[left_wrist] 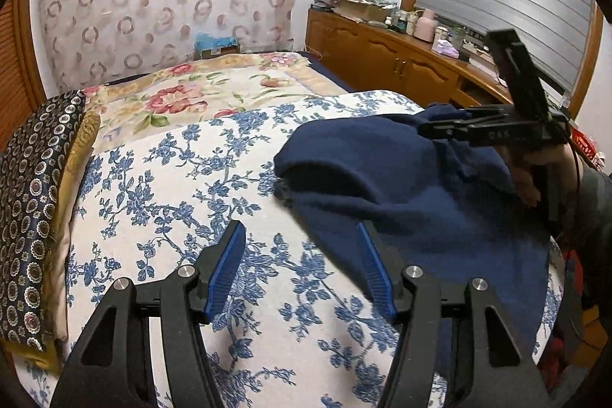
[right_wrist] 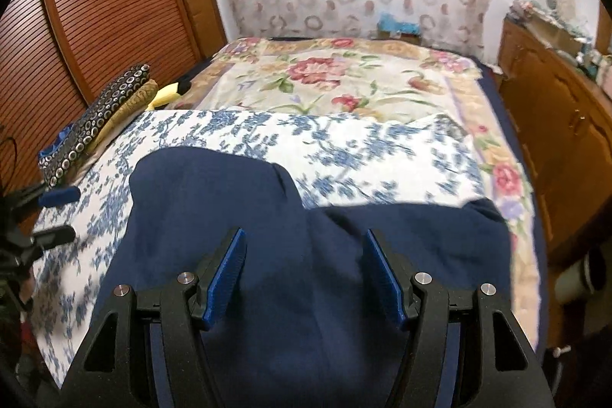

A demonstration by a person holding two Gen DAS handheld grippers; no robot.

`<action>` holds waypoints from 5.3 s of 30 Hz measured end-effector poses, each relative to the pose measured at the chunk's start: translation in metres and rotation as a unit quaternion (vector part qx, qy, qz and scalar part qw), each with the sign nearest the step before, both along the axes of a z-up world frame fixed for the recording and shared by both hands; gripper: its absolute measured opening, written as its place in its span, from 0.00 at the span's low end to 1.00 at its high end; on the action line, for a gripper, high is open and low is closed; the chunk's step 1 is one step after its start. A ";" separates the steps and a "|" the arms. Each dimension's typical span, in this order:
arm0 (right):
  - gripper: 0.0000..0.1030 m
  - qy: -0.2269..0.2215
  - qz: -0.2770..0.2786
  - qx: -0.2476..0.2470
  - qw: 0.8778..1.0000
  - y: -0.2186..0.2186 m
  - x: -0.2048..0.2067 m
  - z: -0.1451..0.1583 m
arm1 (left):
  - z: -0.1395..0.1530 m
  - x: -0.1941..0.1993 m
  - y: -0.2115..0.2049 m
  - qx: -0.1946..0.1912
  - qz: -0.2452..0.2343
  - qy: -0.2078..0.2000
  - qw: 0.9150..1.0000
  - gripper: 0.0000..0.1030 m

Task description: Fold small clothes

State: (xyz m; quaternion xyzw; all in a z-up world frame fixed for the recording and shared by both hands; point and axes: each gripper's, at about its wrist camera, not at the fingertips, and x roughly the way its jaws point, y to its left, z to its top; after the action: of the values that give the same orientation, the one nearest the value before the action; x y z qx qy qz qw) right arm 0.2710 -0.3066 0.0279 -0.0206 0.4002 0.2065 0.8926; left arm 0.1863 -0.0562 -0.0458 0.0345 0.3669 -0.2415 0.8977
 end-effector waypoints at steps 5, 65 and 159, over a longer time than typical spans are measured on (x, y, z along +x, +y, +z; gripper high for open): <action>0.59 0.027 0.022 0.002 0.999 0.015 0.024 -0.006 | -0.007 0.006 0.003 -0.004 0.005 0.008 1.000 0.59; 0.02 -0.114 -0.057 -0.053 0.990 -0.107 -0.249 0.038 | -0.013 -0.078 -0.070 -0.005 -0.069 0.024 0.997 0.59; 0.07 -0.168 -0.032 -0.153 0.973 -0.091 -0.123 0.089 | 0.057 0.011 -0.065 -0.088 -0.039 0.006 0.995 0.12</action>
State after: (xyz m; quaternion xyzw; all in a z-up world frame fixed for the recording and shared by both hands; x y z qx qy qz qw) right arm 0.1484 -0.3980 0.1170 -0.1783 0.2715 0.1077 0.9396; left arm 0.1970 -0.1208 0.0113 -0.0319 0.3476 -0.3078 0.8851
